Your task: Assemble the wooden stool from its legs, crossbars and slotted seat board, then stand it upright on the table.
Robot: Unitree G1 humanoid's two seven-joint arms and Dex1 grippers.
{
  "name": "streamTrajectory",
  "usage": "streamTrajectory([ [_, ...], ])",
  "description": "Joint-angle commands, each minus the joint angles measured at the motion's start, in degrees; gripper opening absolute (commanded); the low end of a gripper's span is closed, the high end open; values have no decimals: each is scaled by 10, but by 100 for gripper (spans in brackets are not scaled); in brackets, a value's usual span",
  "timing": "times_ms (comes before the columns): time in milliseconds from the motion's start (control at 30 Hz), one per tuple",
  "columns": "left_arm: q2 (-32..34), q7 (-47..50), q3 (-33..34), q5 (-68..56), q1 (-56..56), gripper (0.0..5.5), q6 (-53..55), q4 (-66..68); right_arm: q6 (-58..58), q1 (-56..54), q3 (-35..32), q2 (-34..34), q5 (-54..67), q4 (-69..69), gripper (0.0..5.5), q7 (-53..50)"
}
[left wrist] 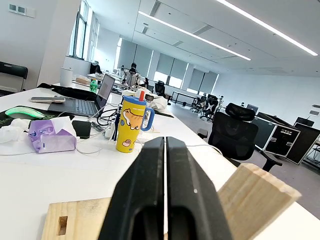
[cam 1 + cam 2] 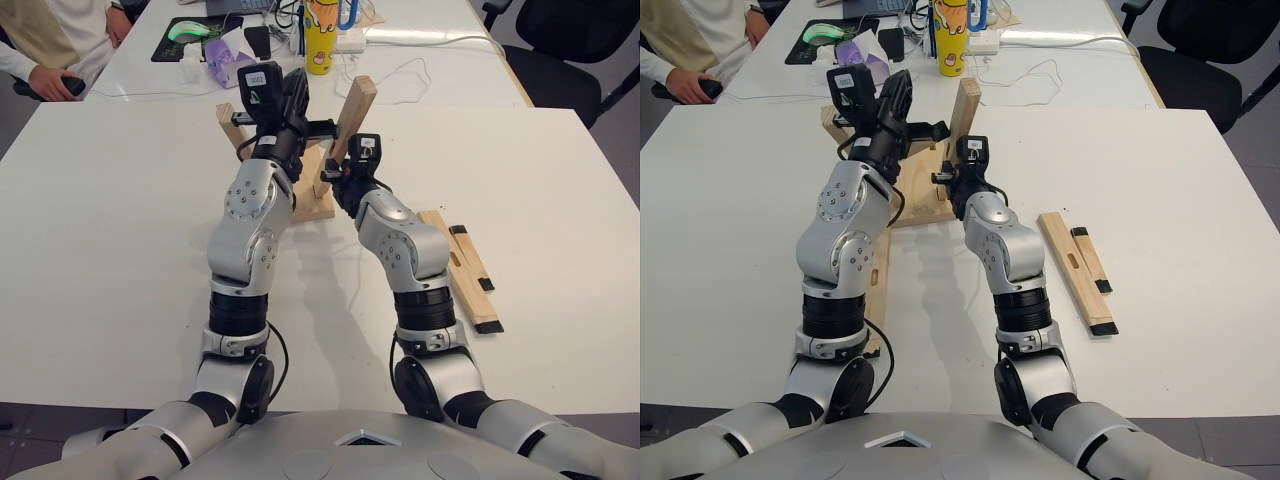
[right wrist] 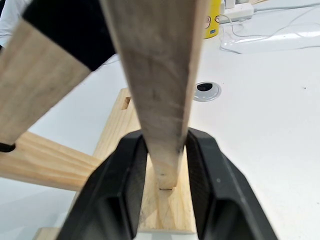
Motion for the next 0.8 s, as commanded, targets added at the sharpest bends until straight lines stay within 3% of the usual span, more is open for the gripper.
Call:
streamTrajectory([
  [33, 4, -1, 0, 3, -40, 0, 6, -15, 6, -5, 3, 17, 0, -12, 107, 3],
  [200, 27, 10, -10, 32, -22, 0, 46, 47, 4, -4, 3, 18, -1, -12, 107, 2],
  [367, 60, -18, -63, 72, 43, 0, 109, 124, 2, -5, 2, 21, 0, -14, 107, 0],
  [500, 77, -52, -112, 82, 91, 0, 117, 110, 0, -6, -2, 23, -2, -13, 103, -1],
  [800, 69, -33, -66, 84, 32, 0, 58, 100, -2, -7, -2, 28, -6, -10, 98, 1],
])
